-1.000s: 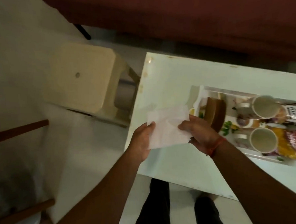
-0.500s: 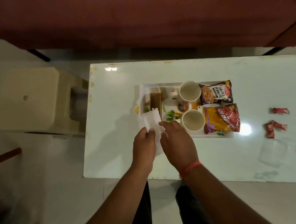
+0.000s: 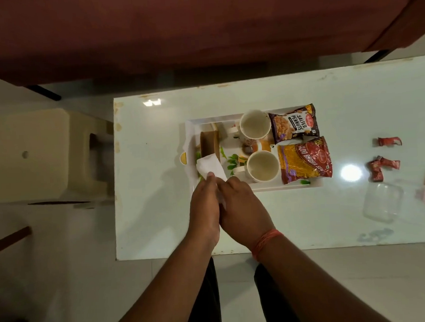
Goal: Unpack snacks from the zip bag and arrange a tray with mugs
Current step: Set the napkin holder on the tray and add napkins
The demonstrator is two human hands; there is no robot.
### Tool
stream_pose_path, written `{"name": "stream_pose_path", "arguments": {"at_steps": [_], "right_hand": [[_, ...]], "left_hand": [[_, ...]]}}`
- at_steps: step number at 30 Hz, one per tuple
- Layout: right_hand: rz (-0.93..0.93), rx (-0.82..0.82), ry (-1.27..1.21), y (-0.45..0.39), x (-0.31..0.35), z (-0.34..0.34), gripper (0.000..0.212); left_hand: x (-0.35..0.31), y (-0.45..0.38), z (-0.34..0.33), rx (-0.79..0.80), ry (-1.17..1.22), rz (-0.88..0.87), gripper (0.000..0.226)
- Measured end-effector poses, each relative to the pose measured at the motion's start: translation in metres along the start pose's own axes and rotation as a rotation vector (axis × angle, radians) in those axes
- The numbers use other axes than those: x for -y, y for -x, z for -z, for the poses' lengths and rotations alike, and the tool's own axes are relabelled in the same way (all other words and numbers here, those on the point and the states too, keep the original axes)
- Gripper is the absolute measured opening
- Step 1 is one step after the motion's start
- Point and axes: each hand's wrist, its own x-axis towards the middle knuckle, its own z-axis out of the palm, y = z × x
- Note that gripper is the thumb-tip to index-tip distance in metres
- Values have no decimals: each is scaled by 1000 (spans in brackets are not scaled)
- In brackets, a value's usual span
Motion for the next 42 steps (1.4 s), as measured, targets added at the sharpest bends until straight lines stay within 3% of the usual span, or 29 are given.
{"name": "stream_pose_path", "arguments": {"at_steps": [6, 10, 13, 19, 23, 28, 34, 42], "right_hand": [[7, -6, -16, 3, 16, 1, 62], [-8, -105, 45, -4, 27, -13, 53], [-53, -154, -39, -11, 31, -17, 53], [-243, -235, -230, -34, 29, -27, 39], [-378, -260, -242, -47, 27, -34, 22], [-484, -247, -150, -57, 27, -44, 23], [-560, -277, -181, -65, 26, -55, 22], [-587, -254, -259, -63, 17, -69, 24]], "left_hand": [[-7, -14, 20, -51, -149, 7, 36], [-18, -27, 25, -134, -276, -49, 40], [-33, -40, 29, -139, -354, -144, 25], [-74, -82, 18, -87, -743, -425, 9], [-98, -106, -2, -44, -926, -579, 18], [-106, -129, -19, -12, -1091, -704, 19], [-100, -147, -23, -29, -1116, -745, 19], [-93, -162, -23, -68, -1036, -645, 21]]}}
